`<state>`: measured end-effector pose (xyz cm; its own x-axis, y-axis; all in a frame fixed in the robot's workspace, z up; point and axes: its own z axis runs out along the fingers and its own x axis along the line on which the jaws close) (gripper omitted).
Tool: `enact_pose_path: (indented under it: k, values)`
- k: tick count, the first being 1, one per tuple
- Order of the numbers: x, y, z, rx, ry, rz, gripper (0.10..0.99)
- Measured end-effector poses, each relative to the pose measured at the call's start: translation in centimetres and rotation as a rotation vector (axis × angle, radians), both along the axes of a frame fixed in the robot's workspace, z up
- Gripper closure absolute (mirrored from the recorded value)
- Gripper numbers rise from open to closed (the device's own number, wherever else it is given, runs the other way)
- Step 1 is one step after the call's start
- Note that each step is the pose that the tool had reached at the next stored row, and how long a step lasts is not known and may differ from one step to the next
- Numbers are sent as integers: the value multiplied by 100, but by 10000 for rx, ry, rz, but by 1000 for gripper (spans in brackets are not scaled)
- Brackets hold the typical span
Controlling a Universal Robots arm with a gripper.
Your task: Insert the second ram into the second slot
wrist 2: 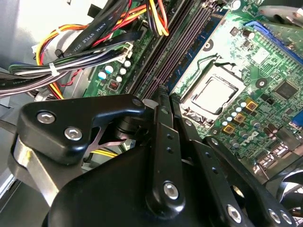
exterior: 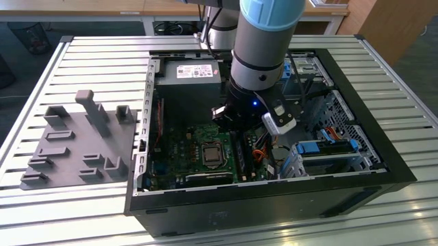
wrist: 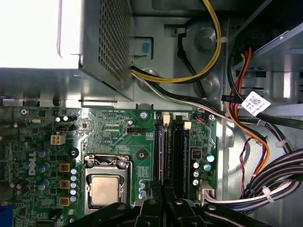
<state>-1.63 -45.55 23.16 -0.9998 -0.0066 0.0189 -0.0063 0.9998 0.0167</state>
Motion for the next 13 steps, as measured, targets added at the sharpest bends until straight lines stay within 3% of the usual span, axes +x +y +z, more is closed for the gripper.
enact_pose_path:
  k: [13]
  values:
    - [19, 0, -30, 2, 22, 0, 949]
